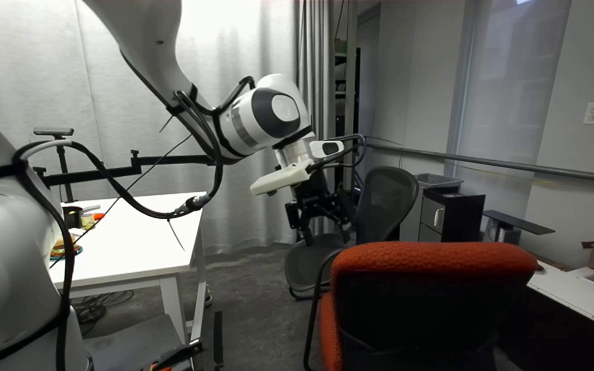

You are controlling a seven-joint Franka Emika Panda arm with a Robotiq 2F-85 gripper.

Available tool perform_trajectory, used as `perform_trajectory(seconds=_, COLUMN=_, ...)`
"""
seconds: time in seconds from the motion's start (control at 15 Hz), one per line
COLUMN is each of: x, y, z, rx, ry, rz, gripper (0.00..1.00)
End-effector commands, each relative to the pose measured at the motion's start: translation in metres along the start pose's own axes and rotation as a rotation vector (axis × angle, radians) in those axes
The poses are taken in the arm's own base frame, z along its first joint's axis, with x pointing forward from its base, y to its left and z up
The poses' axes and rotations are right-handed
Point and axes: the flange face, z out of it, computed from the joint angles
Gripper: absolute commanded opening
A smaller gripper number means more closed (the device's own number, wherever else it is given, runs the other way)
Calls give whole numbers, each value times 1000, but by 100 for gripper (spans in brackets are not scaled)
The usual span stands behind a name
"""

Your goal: Move the orange chair towards you

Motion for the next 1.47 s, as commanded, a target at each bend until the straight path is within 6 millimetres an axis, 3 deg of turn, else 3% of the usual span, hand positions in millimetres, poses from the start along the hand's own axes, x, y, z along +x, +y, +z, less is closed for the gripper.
perform_trajectory(seconds=0.0, x=67, y=29, z=36, rx=-15, ry=7, rz=-2, gripper=100)
perform_trajectory(seconds=0.4, x=166, y=66, z=47, rx=-62, ry=65, rz=-16, gripper=100)
perform_trajectory(seconds=0.73, x=234, y=82, z=57, rx=-68, ry=111, rz=-50, gripper=100)
perform_trajectory(seconds=1.07, x=267, y=110, z=111, rx=2, ry=65, rz=-11, gripper=100)
perform_trajectory(seconds=1.4, x=272, y=139, z=179, rx=85, ry=-31, rz=78, gripper=100)
